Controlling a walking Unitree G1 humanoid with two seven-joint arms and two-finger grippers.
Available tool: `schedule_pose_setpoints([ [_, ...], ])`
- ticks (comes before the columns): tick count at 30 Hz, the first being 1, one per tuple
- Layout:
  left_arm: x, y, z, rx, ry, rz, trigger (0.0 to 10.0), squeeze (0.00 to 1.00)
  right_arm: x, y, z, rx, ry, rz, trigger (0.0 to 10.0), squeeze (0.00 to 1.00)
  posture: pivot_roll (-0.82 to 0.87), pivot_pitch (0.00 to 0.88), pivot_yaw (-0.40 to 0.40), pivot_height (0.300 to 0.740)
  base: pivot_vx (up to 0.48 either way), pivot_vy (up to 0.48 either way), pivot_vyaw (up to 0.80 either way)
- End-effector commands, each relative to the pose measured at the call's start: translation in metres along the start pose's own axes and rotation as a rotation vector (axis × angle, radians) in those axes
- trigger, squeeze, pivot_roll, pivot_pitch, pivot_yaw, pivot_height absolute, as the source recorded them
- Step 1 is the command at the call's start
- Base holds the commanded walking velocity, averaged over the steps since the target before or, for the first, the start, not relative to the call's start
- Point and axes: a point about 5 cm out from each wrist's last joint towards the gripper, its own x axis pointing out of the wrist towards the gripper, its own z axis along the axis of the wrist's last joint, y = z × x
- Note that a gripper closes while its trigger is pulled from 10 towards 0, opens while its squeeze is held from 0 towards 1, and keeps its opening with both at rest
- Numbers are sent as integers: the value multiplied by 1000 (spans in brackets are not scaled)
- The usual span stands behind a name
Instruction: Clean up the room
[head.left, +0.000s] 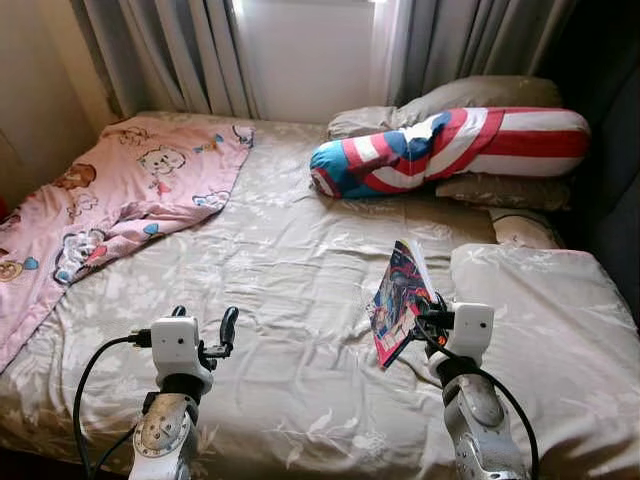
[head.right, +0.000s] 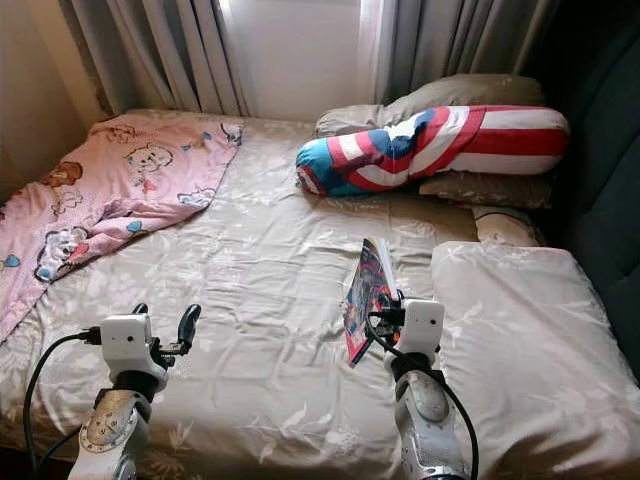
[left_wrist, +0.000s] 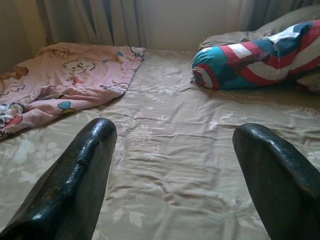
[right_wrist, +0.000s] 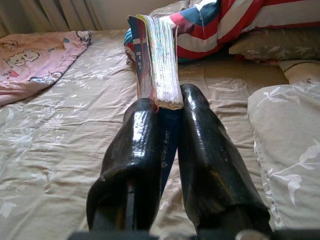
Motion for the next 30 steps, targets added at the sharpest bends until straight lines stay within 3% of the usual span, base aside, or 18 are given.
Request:
schedule_pose_setpoints([
  [1, 1, -4, 2, -8, 1, -11, 10000, 0, 2, 2, 14, -18, -68, 12, 10000, 0, 2, 11, -17, 695, 0, 0, 0],
  [5, 0, -5, 3, -11, 3, -14, 10000, 0, 3, 2, 11, -26, -45, 13, 10000, 0, 2, 13, -16, 695, 0, 0, 0],
  [10, 0, -5, 3, -11, 5, -14, 10000, 0, 3, 3, 10, -33, -48, 20, 10000, 0, 4, 17, -17, 658, 0, 0, 0],
  [30, 1, -5, 6, -14, -3, -8, 10000, 0, 1, 3, 11, -22, -61, 18, 10000, 0, 8, 24, -19, 658, 0, 0, 0],
])
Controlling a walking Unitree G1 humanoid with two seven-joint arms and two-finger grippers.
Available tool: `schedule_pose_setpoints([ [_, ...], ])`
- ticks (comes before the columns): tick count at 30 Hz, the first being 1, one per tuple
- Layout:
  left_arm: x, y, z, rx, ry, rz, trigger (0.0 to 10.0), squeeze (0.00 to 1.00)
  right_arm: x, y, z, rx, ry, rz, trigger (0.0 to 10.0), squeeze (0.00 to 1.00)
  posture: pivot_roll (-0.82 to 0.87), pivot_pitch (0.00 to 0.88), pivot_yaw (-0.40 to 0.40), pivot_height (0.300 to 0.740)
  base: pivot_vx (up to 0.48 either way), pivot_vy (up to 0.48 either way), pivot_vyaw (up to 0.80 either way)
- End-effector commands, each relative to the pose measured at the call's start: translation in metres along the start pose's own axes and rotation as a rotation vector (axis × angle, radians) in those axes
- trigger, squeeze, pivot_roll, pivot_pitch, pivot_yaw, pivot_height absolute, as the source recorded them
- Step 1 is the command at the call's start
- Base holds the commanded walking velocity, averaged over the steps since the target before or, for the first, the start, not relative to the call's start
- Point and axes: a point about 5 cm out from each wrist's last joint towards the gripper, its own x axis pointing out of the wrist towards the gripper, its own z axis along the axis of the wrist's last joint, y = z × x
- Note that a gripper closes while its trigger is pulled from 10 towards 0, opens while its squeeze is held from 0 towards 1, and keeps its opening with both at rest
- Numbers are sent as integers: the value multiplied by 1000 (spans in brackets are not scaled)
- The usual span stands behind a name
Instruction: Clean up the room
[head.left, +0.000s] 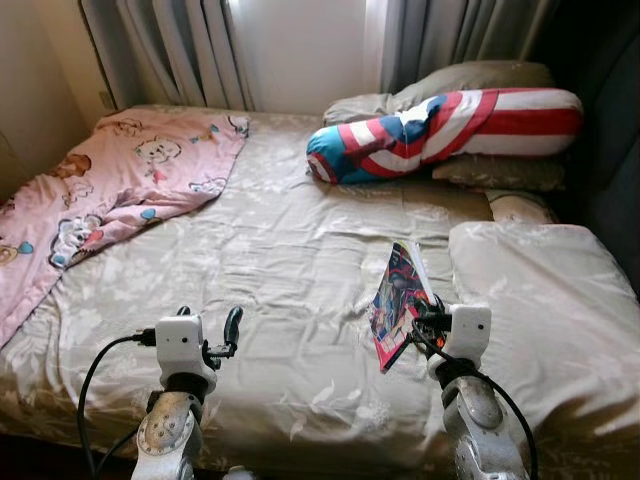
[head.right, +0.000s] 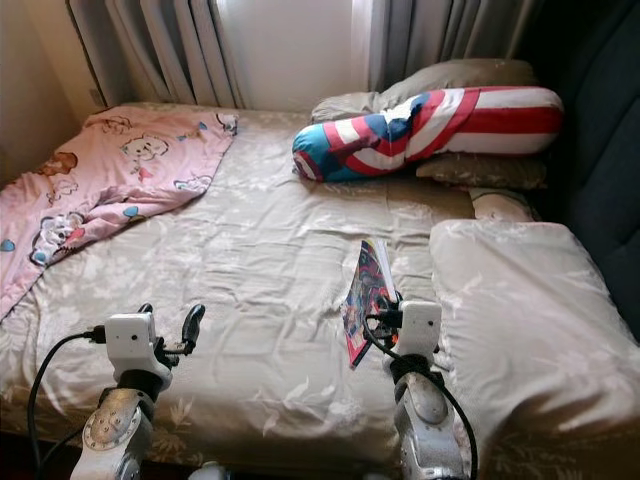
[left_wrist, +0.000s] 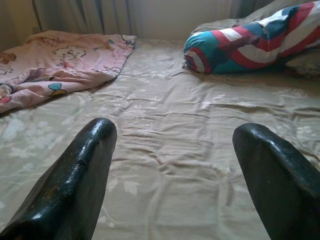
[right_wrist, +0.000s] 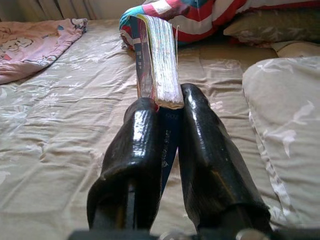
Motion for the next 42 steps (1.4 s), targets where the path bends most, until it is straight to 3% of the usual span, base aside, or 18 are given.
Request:
schedule_pose_setpoints([
  [1, 1, -1, 4, -4, -11, -1, 10000, 0, 2, 1, 13, -5, -67, 10, 10000, 0, 8, 23, -20, 658, 0, 0, 0],
  [30, 3, -6, 4, 0, -10, -26, 10000, 0, 3, 5, 11, -6, -54, 39, 10000, 0, 6, 13, -16, 658, 0, 0, 0],
  [35, 4, -6, 5, 1, -13, -26, 10000, 0, 2, 11, 12, -33, -70, 91, 10000, 0, 6, 16, -17, 658, 0, 0, 0],
  [42, 3, -5, 5, 3, -12, -25, 10000, 0, 0, 13, 10, -20, -59, 92, 10000, 0, 10, 23, -17, 658, 0, 0, 629],
])
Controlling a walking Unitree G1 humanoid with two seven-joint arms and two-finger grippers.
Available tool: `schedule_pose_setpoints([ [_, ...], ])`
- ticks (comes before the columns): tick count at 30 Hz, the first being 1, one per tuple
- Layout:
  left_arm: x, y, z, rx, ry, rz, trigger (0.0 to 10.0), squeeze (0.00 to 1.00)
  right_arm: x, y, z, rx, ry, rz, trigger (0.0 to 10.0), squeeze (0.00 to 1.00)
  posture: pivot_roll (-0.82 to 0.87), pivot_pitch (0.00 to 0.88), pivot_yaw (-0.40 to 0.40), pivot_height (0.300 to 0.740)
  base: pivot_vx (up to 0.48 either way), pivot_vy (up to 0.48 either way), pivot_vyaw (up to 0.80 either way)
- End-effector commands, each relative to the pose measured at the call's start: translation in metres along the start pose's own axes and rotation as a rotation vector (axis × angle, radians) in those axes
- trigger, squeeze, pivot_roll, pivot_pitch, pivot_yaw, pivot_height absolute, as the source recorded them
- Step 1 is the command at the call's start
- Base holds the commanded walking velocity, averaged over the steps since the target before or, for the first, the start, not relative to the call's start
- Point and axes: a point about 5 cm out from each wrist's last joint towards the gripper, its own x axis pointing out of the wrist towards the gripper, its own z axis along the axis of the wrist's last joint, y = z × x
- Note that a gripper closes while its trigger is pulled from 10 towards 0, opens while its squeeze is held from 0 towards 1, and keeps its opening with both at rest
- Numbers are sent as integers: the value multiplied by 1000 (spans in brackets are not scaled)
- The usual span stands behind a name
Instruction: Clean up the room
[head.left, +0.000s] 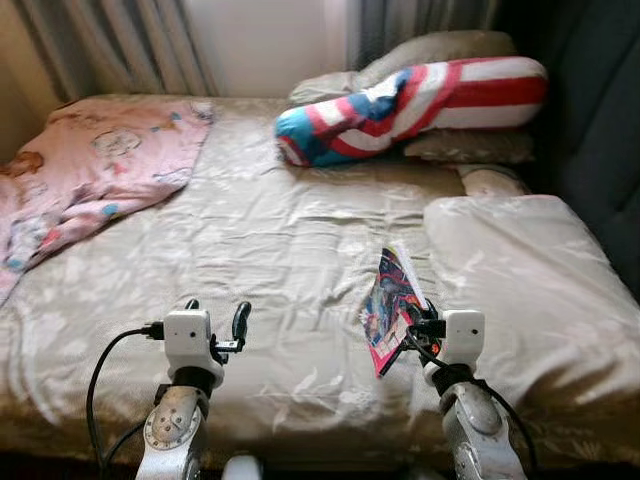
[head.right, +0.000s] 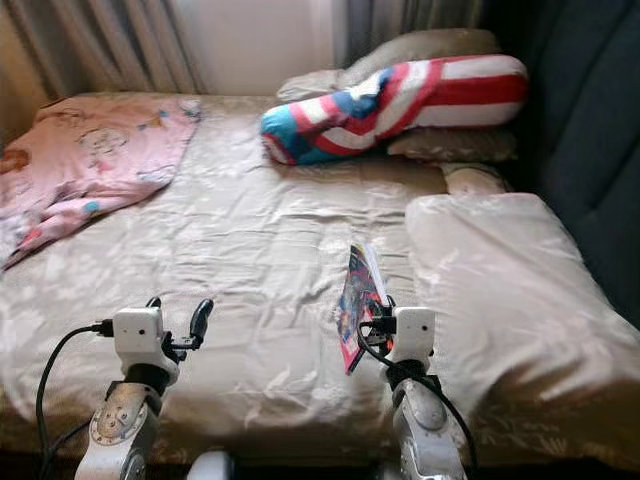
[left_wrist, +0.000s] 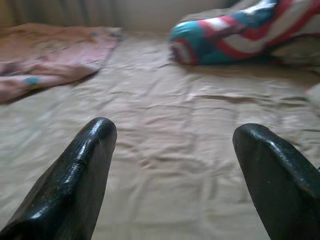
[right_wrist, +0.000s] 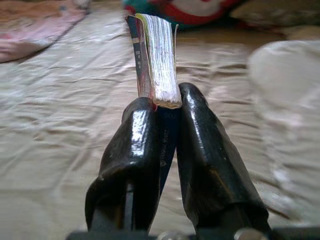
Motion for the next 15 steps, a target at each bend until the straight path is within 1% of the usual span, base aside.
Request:
schedule_pose_setpoints([
  [1, -1, 1, 0, -1, 7, 5, 10000, 0, 4, 6, 14, -11, -62, 27, 10000, 0, 10, 23, -17, 658, 0, 0, 0],
  [10, -2, 0, -1, 7, 10, -7, 10000, 0, 4, 4, 13, 2, -64, 22, 10000, 0, 10, 31, -15, 658, 0, 0, 0],
  [15, -2, 0, 0, 8, 11, -14, 10000, 0, 4, 7, 12, 2, -61, 36, 10000, 0, 9, 33, -14, 658, 0, 0, 0],
])
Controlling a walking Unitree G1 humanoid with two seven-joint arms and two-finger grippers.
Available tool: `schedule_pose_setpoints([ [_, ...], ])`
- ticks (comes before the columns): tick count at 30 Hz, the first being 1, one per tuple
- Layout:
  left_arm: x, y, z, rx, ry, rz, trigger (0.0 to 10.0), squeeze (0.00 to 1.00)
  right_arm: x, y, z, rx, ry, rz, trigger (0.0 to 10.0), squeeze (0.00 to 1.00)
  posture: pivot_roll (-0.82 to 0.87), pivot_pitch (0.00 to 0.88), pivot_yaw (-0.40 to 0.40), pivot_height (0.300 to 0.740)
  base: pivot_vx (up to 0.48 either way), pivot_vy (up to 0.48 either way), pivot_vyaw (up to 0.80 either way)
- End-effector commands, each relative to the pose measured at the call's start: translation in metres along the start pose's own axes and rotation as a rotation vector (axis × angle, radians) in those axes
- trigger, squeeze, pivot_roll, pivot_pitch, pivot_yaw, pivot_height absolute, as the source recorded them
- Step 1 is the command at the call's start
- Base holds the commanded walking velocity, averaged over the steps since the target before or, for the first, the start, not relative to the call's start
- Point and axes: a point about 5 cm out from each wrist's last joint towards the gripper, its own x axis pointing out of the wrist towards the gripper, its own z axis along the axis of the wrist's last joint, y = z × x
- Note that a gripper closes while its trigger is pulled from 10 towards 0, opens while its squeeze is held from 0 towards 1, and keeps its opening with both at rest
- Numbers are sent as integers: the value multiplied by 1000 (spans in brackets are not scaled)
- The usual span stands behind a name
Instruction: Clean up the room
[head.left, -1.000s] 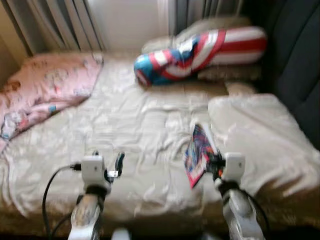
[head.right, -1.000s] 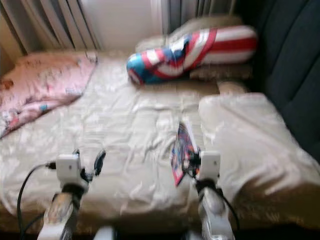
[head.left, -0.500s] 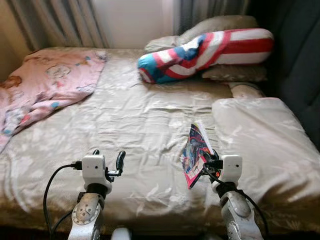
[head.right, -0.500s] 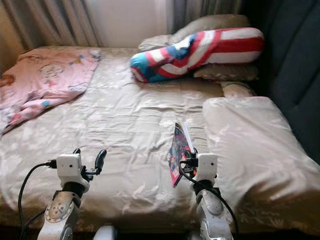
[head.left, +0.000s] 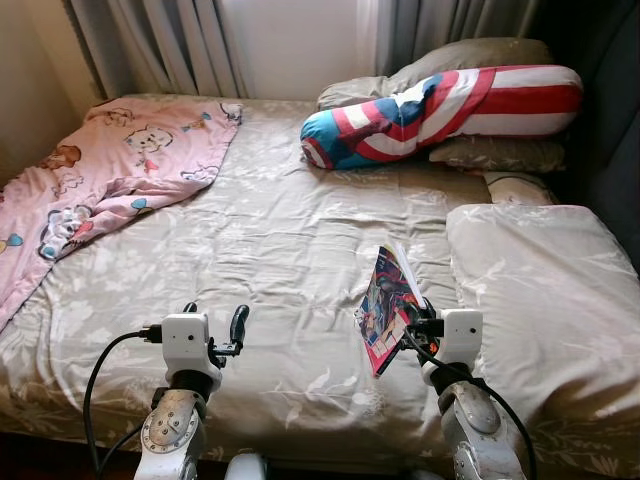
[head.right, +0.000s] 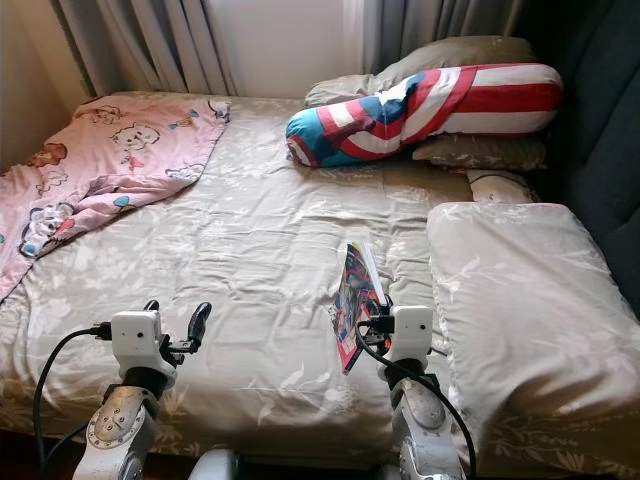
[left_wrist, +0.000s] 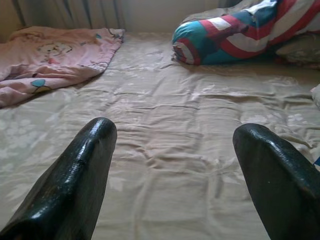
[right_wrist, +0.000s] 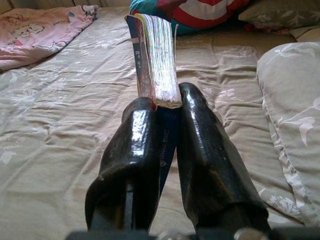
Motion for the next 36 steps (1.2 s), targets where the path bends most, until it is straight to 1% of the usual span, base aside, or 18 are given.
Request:
schedule_pose_setpoints([
  [1, 0, 0, 2, 5, 1, -7, 10000, 0, 3, 4, 12, -1, -59, 20, 10000, 0, 13, 35, -14, 658, 0, 0, 0],
  [5, 0, 1, 2, 5, 0, -4, 10000, 0, 3, 4, 11, 1, -57, 22, 10000, 0, 14, 36, -15, 658, 0, 0, 0],
  [24, 1, 0, 4, 2, -11, -1, 10000, 0, 4, 8, 9, 3, -42, 49, 10000, 0, 14, 41, -16, 658, 322, 0, 0],
  [28, 2, 0, 5, 5, -14, -3, 10000, 0, 5, 9, 7, 9, -36, 58, 10000, 0, 13, 43, -15, 658, 60, 0, 0],
  [29, 2, 0, 5, 5, -15, -3, 10000, 0, 6, 10, 6, 16, -29, 59, 10000, 0, 13, 45, -16, 658, 0, 0, 0],
  [31, 2, -1, 5, 5, -16, -4, 10000, 0, 6, 9, 0, 58, -5, 40, 10000, 0, 16, 47, -15, 658, 0, 0, 0],
  [35, 1, -1, 6, 5, -16, -7, 10000, 0, 8, 7, -4, 121, 13, 16, 10000, 0, 22, 54, -13, 658, 0, 0, 0],
  [36, 0, -1, 6, 6, -16, -8, 10000, 0, 10, 5, -5, 169, 22, 4, 10000, 0, 25, 60, -11, 658, 0, 0, 0],
])
